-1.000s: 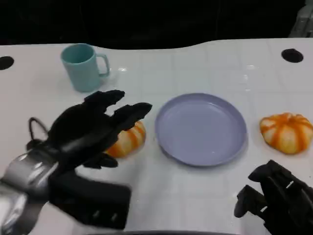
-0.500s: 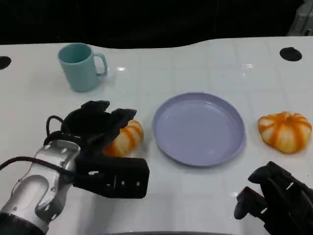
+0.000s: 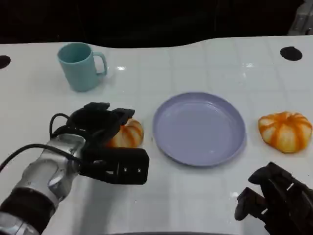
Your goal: Grasp the bread from the table and place it into the plate.
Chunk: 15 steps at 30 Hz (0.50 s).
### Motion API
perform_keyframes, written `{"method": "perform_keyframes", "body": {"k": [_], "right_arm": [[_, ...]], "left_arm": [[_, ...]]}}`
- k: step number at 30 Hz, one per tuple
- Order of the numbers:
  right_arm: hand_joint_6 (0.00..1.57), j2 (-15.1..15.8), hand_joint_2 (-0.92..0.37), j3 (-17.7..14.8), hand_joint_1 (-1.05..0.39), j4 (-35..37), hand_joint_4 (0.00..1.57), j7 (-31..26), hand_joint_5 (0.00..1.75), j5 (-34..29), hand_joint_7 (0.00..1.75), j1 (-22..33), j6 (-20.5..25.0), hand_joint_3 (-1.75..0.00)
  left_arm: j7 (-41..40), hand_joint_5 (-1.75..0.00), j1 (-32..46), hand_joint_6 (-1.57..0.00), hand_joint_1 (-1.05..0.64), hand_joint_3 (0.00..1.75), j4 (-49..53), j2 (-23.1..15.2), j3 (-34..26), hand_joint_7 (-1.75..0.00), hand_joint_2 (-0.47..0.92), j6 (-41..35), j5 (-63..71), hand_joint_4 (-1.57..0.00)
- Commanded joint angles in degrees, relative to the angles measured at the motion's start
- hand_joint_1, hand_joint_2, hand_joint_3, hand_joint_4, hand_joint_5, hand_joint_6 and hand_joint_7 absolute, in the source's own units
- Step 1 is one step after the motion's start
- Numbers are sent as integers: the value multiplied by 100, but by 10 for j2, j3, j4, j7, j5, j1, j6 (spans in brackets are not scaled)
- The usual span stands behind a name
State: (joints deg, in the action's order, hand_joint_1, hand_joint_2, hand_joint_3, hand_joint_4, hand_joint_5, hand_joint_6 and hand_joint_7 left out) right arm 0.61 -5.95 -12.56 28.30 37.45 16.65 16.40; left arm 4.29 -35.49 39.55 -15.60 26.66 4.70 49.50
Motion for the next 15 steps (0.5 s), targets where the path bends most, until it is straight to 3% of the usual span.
{"method": "perform_keyframes", "body": {"k": [1,15], "right_arm": [[66,6,-92,-4,-55,-7,63,3,161,5,113,2,-4,-26],[67,6,-92,-3,-55,-12,62,6,160,9,111,9,-1,-27]], "left_arm": [[-32,-7,-39,-19,-15,1,66,6,16,0,80,12,-7,-4],[-81,-6,-120,-18,-31,0,257,48,58,0,77,41,-19,-5]]}}
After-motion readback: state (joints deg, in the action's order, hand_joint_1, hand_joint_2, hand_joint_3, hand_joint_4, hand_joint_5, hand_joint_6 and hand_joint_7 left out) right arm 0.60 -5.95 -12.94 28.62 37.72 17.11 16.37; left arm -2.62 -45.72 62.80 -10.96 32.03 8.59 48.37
